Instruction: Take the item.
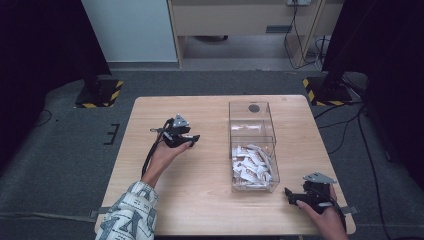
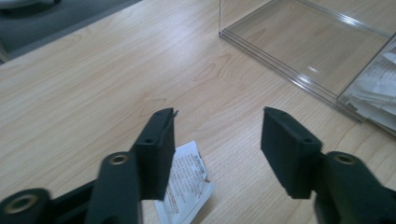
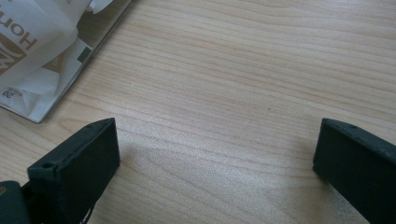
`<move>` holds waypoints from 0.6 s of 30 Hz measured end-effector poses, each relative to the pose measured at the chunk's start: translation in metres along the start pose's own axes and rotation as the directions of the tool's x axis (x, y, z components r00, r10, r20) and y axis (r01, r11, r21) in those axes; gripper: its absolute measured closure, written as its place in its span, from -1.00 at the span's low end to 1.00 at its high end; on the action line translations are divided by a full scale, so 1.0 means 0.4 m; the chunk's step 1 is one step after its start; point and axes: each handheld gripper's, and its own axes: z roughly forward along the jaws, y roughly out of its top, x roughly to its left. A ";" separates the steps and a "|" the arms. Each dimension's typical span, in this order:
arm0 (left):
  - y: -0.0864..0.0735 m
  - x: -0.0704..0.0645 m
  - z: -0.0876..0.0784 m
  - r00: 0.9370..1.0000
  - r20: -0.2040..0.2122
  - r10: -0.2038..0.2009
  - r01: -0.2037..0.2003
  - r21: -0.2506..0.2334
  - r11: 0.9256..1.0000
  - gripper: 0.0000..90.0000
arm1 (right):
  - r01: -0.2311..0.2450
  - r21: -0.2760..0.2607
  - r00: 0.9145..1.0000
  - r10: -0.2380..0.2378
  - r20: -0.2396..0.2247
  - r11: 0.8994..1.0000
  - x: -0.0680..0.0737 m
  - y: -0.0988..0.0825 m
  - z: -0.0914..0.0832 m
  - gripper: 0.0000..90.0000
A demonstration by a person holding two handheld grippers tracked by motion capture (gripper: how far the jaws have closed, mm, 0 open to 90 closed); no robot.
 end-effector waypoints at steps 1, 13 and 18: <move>0.002 -0.004 0.000 1.000 0.007 0.000 0.000 -0.001 1.000 -0.24 | 0.000 -0.002 1.000 0.000 0.001 1.000 0.000 0.000 0.000 -0.98; 0.005 -0.063 -0.029 0.990 0.126 0.063 -0.060 -0.022 0.998 -0.78 | -0.001 0.000 1.000 0.001 0.001 1.000 0.000 0.000 0.000 -0.98; -0.011 -0.083 -0.057 0.991 0.119 0.065 -0.060 -0.045 0.997 -0.85 | -0.002 -0.001 1.000 0.002 0.003 1.000 0.001 0.000 0.000 -0.98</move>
